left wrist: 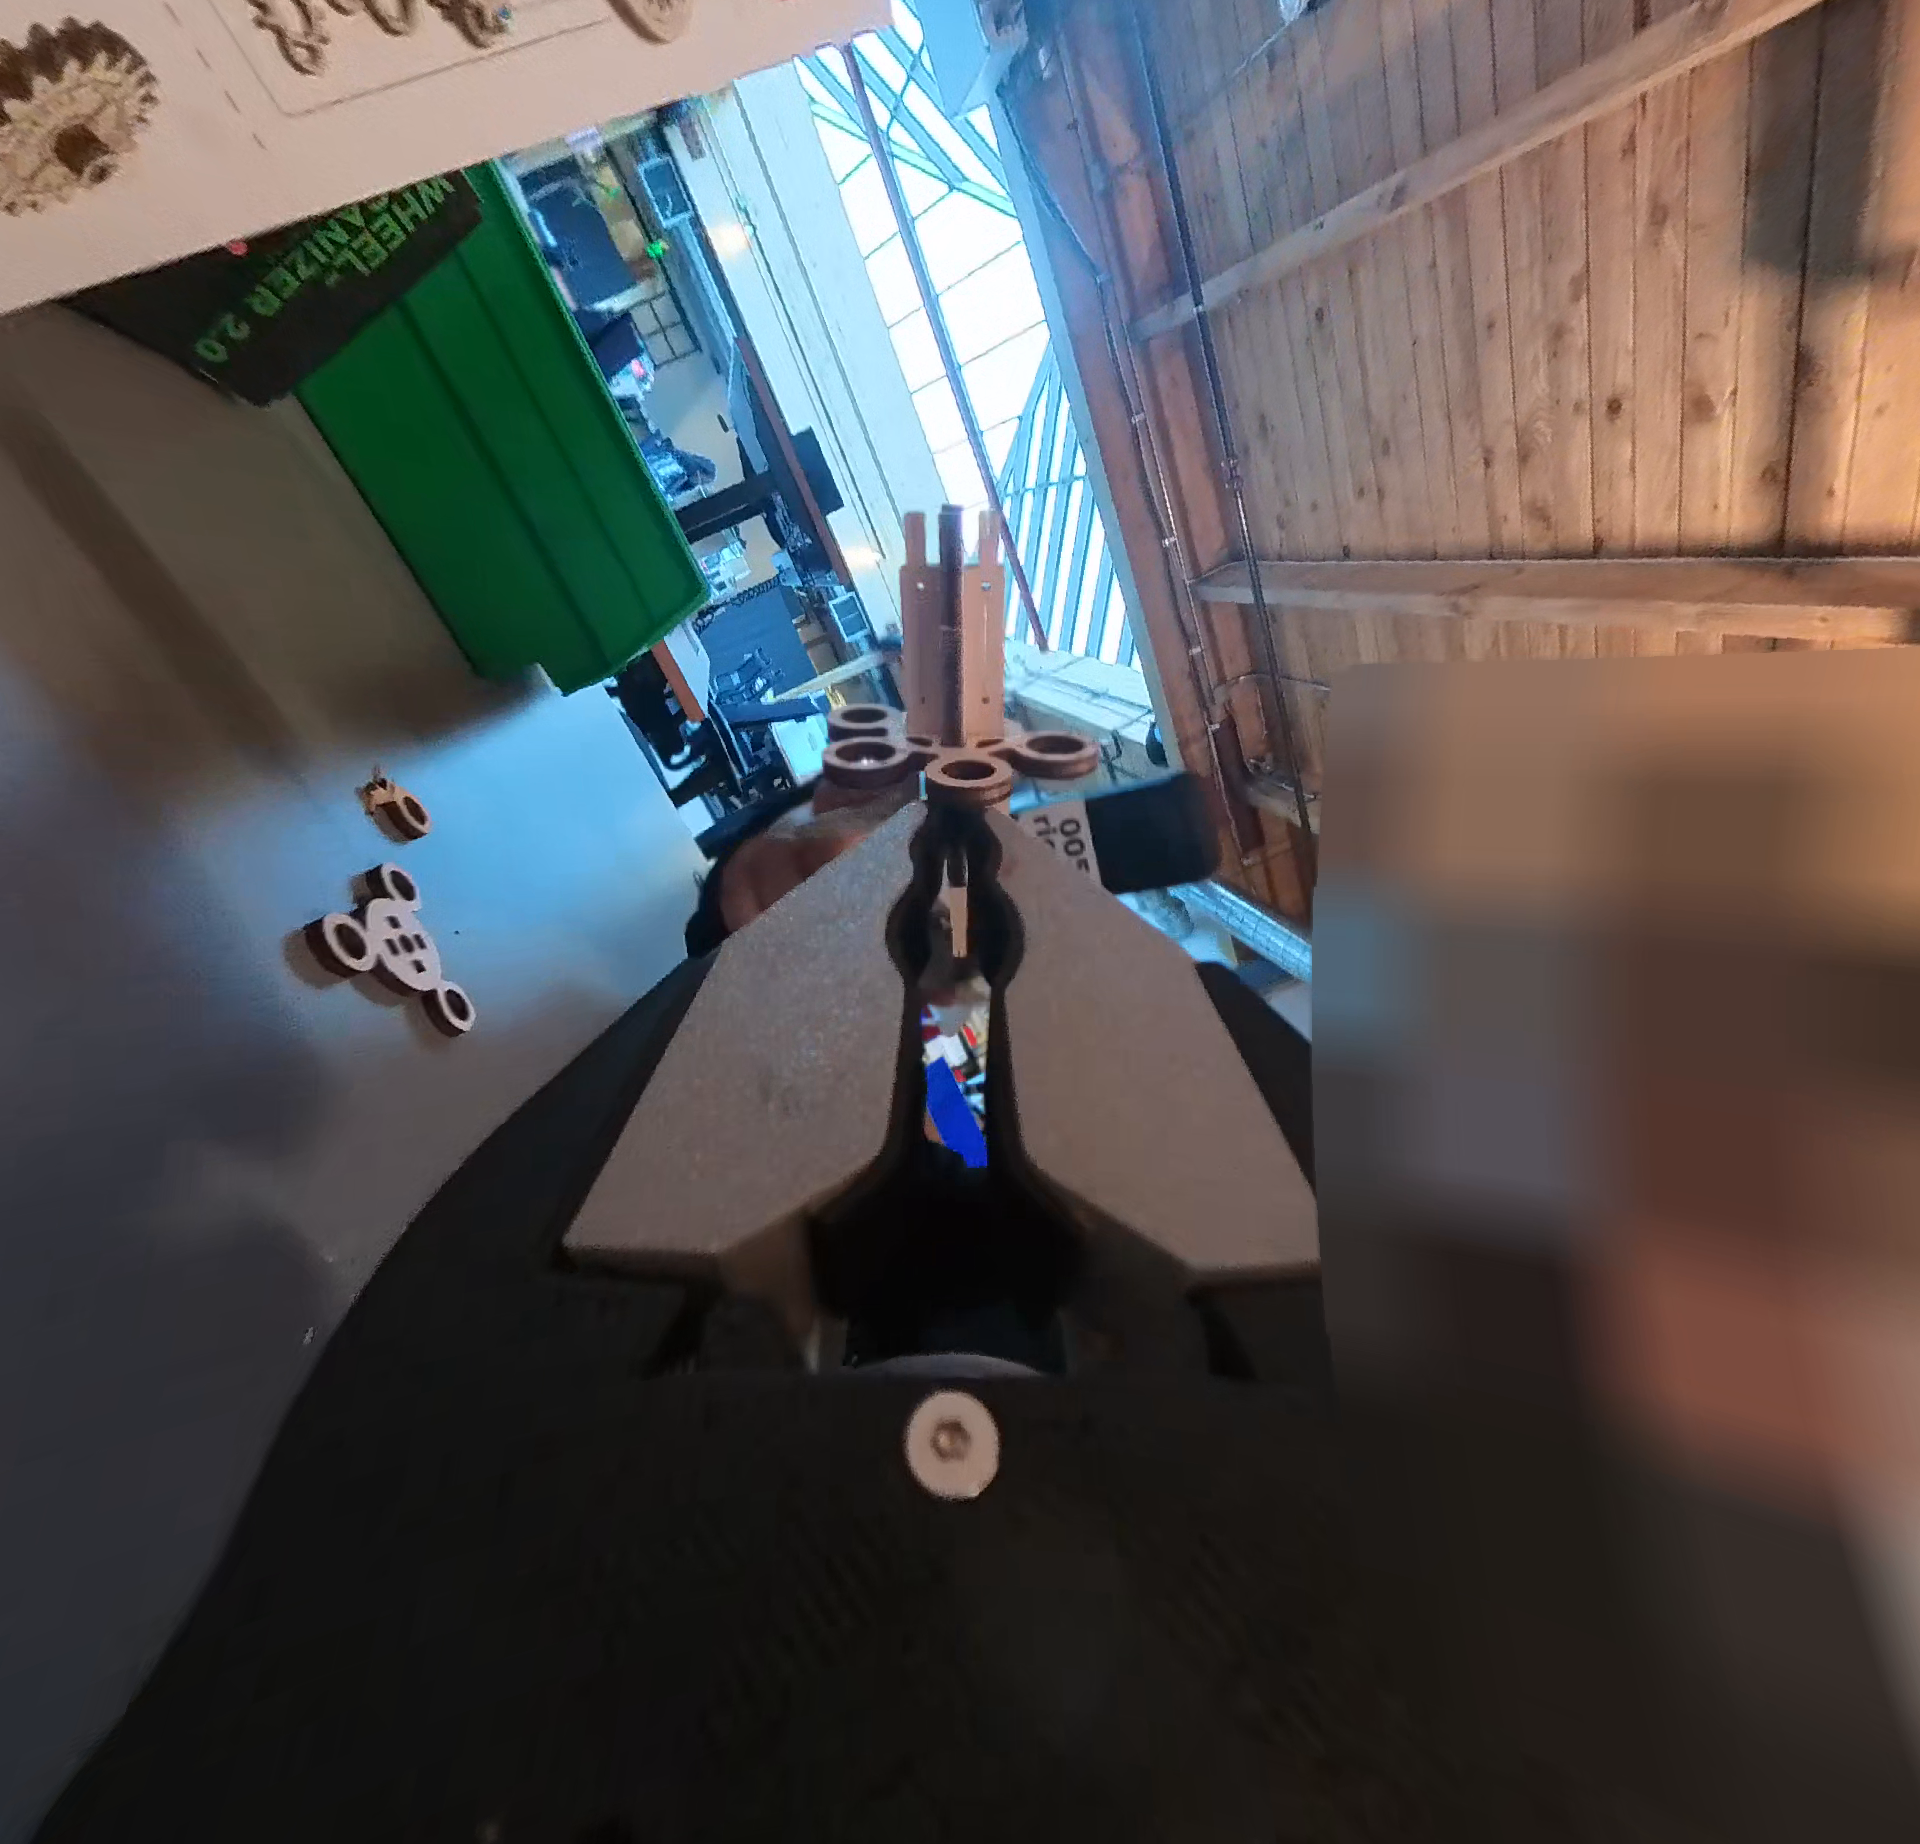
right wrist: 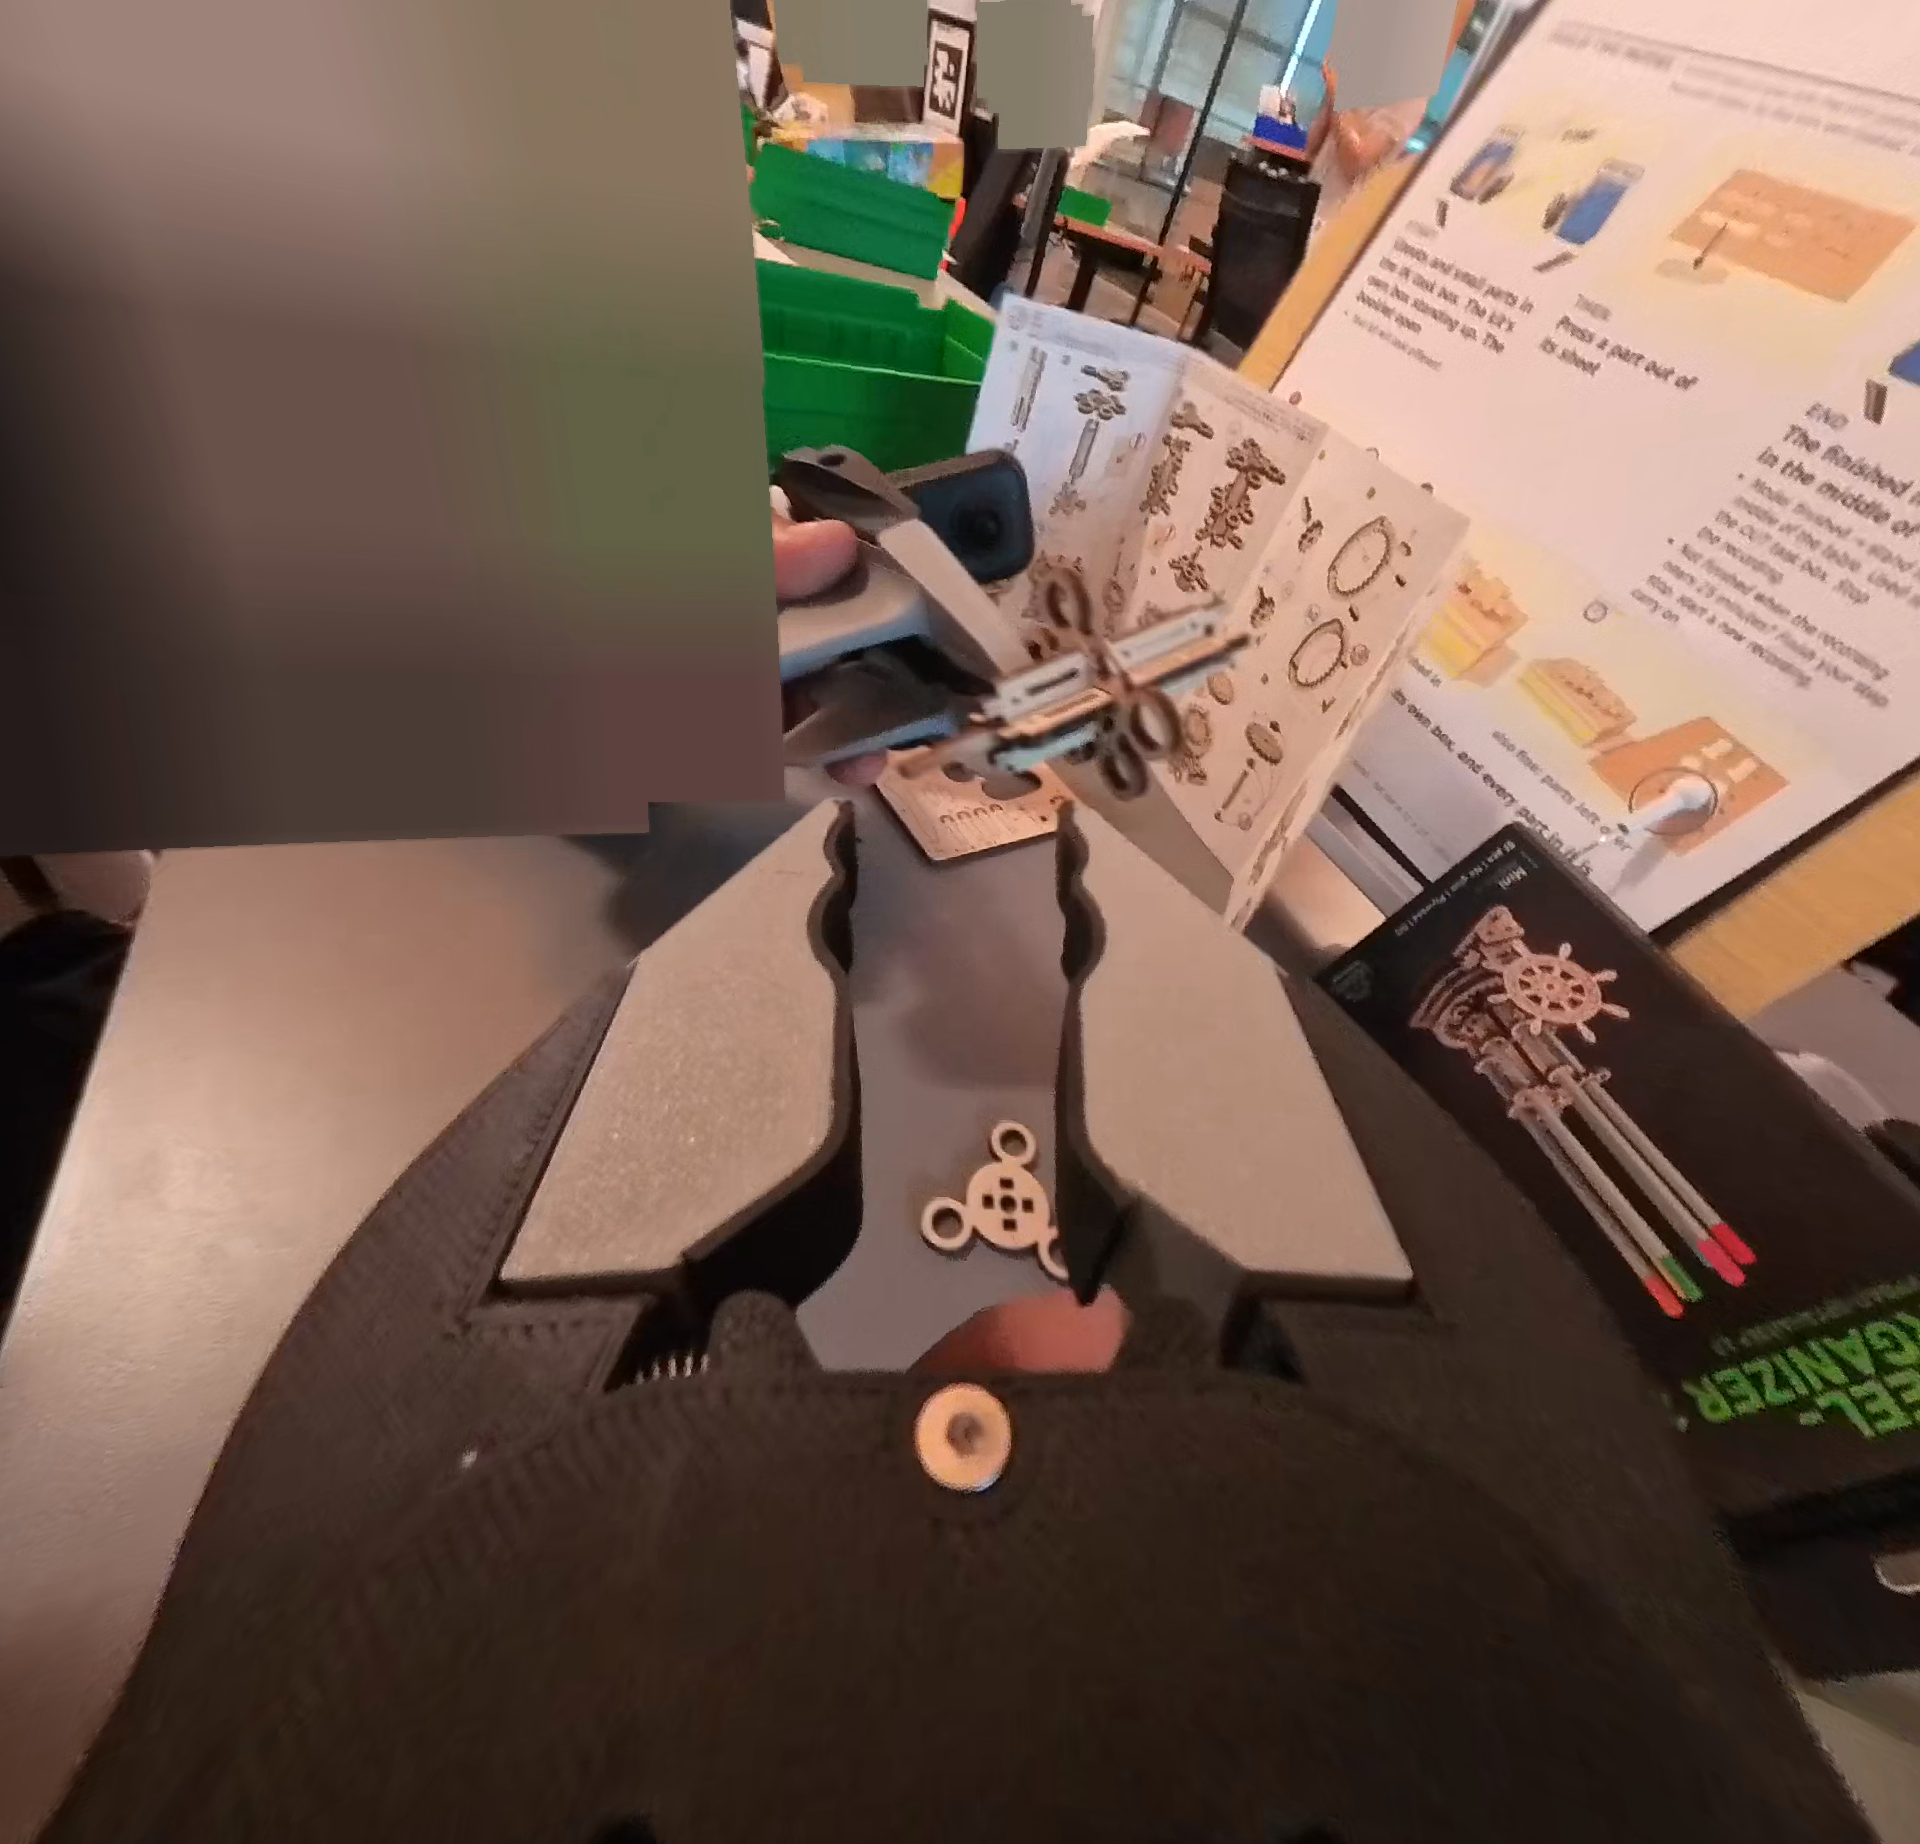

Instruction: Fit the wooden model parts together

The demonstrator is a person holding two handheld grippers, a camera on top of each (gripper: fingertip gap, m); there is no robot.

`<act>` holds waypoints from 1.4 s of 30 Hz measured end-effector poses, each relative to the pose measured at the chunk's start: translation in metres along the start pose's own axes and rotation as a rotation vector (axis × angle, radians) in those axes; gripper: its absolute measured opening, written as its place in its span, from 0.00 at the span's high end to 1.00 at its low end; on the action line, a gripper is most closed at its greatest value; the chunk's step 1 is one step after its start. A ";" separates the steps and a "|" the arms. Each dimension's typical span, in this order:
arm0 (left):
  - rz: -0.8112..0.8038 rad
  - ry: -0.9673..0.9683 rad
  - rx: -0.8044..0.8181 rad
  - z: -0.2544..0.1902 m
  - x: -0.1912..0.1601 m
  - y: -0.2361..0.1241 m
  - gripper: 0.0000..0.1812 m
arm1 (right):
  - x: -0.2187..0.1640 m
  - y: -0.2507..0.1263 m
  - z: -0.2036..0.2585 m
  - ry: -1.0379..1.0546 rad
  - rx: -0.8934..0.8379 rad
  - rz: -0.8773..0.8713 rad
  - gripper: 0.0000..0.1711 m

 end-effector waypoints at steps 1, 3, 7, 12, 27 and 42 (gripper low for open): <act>-0.018 0.000 0.009 0.001 0.000 0.000 1.00 | 0.001 0.001 0.004 -0.016 0.003 -0.005 0.80; -0.079 0.003 0.023 0.002 0.001 -0.002 1.00 | 0.004 0.007 0.009 -0.001 -0.007 -0.003 0.82; -0.139 0.051 0.043 0.001 0.000 -0.002 1.00 | 0.000 0.022 -0.001 0.229 -0.111 0.047 0.82; -0.191 0.109 0.087 -0.001 -0.003 -0.001 1.00 | 0.004 0.026 0.000 0.335 -0.066 -0.008 1.00; -0.205 0.184 0.150 -0.003 -0.004 -0.002 1.00 | -0.005 0.027 -0.011 0.530 -0.038 -0.042 0.92; -0.154 0.161 0.137 -0.002 -0.004 -0.001 0.97 | -0.009 0.026 -0.017 0.554 -0.050 -0.039 1.00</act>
Point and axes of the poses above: each gripper's, where its closed fingertips meet, y out along the fingers, x out of its top, z = x × y across the jaws, the point moved 10 cm from there along -y, back along the fingers, and after that the axes turned 4 degrees about z, right-handed, at the moved point
